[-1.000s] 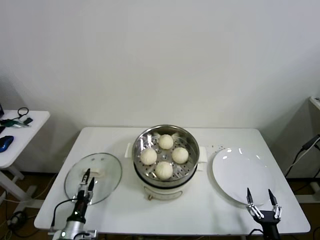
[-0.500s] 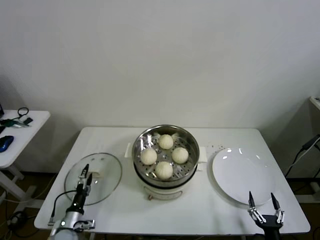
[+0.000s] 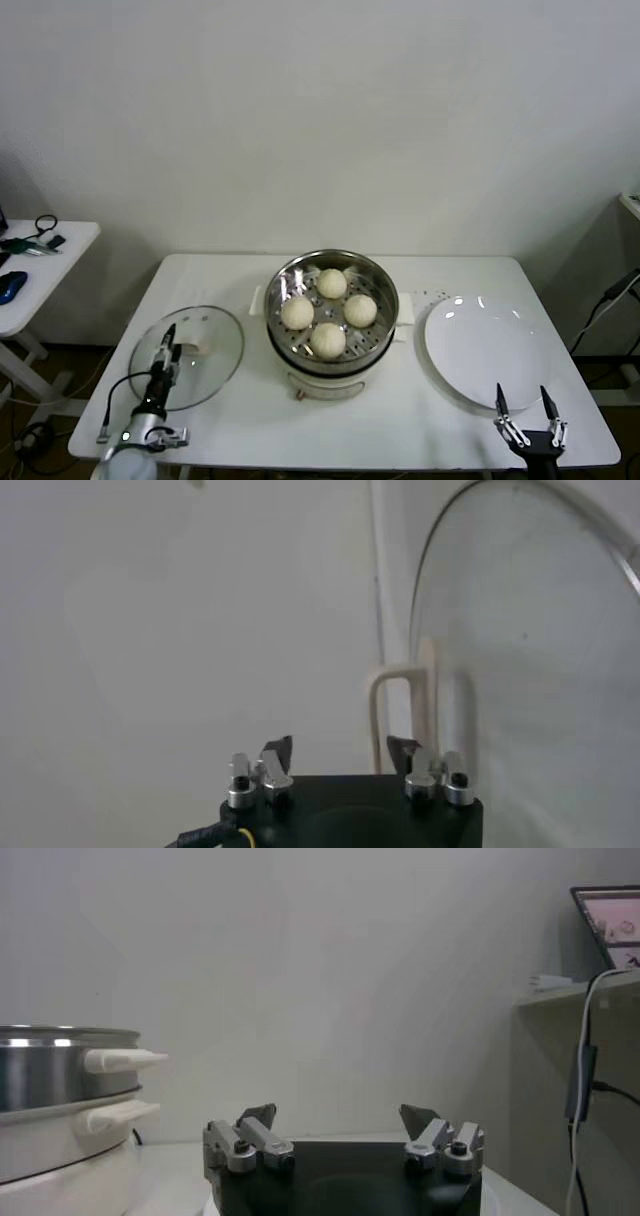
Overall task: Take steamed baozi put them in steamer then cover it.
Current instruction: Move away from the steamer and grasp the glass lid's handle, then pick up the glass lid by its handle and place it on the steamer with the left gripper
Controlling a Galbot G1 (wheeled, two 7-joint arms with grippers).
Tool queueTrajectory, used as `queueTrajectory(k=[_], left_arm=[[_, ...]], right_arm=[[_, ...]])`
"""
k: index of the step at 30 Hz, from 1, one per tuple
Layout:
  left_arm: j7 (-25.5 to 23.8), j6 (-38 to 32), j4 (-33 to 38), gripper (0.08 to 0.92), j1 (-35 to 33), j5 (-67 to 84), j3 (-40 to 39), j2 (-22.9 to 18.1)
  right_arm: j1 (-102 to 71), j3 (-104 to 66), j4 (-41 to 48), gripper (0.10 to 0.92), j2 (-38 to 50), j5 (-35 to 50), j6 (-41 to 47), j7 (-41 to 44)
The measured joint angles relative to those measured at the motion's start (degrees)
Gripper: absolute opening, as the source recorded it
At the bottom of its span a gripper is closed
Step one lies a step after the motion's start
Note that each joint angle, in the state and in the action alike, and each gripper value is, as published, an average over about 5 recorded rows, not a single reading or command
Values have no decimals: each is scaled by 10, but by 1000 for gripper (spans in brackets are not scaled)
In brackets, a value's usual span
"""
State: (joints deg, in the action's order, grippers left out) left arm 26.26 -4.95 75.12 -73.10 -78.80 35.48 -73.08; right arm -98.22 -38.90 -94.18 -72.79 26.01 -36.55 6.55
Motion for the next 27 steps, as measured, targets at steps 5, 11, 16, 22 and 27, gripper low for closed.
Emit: queueTrajectory(k=[5, 11, 16, 22, 27], left_arm=[[-6, -2, -12, 480, 8, 2, -2, -2], [-12, 0, -22, 307, 17, 6, -1, -4], [-16, 2, -23, 170, 18, 10, -1, -4], [-28, 7, -8, 134, 11, 27, -2, -1], [-53, 19, 39, 134, -4, 64, 2, 11]], right_arm=[[0, 1, -2, 823, -2, -1, -1, 2], [-1, 2, -2, 823, -7, -6, -3, 3], [-2, 2, -2, 823, -9, -9, -4, 3], [-2, -3, -8, 823, -10, -15, 1, 1], [-2, -7, -8, 823, -9, -27, 15, -5]])
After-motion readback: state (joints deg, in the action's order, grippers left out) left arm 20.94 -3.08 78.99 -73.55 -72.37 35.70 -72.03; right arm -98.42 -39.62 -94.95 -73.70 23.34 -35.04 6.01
